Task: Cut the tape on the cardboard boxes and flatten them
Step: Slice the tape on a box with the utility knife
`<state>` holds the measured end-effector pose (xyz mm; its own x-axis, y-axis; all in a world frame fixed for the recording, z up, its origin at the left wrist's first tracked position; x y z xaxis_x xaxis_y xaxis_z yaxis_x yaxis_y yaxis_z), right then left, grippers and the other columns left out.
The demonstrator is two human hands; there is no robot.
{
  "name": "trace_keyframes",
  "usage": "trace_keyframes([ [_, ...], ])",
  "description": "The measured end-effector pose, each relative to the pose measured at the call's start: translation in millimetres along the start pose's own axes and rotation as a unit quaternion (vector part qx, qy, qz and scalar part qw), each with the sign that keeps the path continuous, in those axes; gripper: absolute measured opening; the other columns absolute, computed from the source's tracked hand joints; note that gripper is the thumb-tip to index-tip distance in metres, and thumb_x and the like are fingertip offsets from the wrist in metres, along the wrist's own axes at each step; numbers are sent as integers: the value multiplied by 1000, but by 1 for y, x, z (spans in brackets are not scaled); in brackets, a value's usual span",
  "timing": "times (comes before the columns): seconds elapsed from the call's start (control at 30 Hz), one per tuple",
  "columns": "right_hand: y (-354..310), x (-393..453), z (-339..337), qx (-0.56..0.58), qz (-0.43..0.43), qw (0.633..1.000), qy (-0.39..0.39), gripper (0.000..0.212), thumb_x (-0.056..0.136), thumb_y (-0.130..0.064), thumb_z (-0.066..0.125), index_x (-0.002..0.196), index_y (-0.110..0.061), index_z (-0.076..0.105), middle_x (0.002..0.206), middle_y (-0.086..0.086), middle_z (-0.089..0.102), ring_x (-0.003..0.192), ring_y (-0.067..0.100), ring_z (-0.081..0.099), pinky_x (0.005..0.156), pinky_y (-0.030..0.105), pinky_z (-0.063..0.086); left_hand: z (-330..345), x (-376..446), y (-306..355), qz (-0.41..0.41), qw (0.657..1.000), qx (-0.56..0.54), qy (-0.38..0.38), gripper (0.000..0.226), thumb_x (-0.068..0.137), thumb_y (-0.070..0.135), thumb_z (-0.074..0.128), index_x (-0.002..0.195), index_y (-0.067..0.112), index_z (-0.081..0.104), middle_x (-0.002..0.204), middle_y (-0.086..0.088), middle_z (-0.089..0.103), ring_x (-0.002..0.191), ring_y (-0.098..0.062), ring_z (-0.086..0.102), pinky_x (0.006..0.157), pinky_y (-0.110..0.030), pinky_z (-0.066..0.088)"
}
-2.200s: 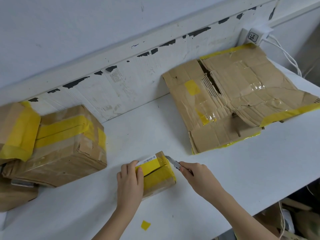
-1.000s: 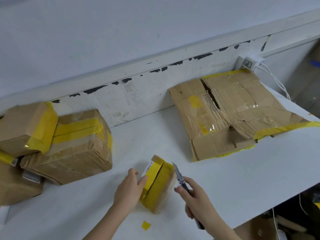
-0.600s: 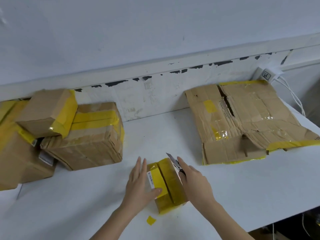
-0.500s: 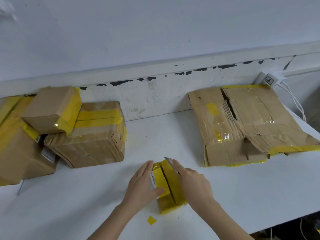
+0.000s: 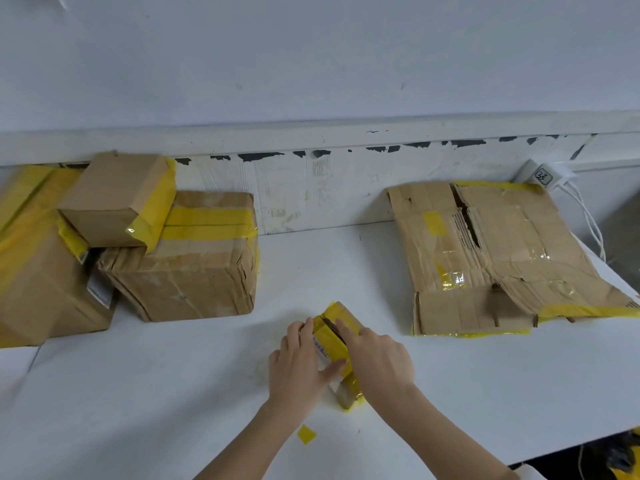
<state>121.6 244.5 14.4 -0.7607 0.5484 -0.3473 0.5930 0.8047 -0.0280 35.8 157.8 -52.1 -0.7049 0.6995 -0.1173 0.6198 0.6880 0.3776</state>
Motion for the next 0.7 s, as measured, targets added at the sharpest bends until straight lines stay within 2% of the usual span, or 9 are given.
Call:
trace_keyframes([
  [0.1,-4,1,0,-44,-7,999,6,69,92,-5,48,148,-22,11,115,11,53,96,34,62,63,38,49,-2,0,-2,14,998,43,32,66,94,59,27,148,24,12,146,8,24,130,-10,34,96,-26,33],
  [0.27,-9,1,-5,-97,-32,995,13,55,92,-3,46,142,-12,26,110,11,54,93,28,63,54,32,35,-3,3,1,9,996,80,43,59,95,55,31,145,26,18,139,10,32,126,-8,37,91,-28,33],
  [0.4,-3,-5,-7,-112,-45,993,-14,45,93,-5,44,136,-11,35,108,11,55,94,27,62,56,30,32,-3,6,1,12,991,122,47,61,95,57,29,145,26,19,135,10,36,124,-9,39,91,-28,33],
  [0.53,10,-19,-3,-116,-43,992,-30,49,95,0,40,141,-14,30,113,11,55,99,28,62,61,29,34,-4,7,1,22,990,135,40,63,94,59,26,145,24,20,135,9,37,123,-9,40,91,-29,34],
  [0.6,19,-29,-2,-119,-53,991,-40,50,95,2,40,141,-13,29,104,10,54,99,29,62,55,27,31,-5,8,0,24,990,135,27,63,94,59,26,145,23,20,135,8,36,122,-9,40,91,-29,33],
  [0.7,30,-44,0,-128,-72,988,-51,52,93,5,39,141,-12,28,81,9,44,98,29,61,44,27,21,-7,8,0,30,989,143,15,62,95,58,27,145,22,22,134,8,37,121,-10,40,91,-29,34],
])
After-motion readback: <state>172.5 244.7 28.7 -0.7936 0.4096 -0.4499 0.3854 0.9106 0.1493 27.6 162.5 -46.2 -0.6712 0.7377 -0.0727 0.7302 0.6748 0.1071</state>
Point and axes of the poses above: each hand's wrist, its own x-axis towards the middle knuckle, its own z-axis out of the palm, y = z × x, the point moved 2 cm from there along x, towards the middle knuckle
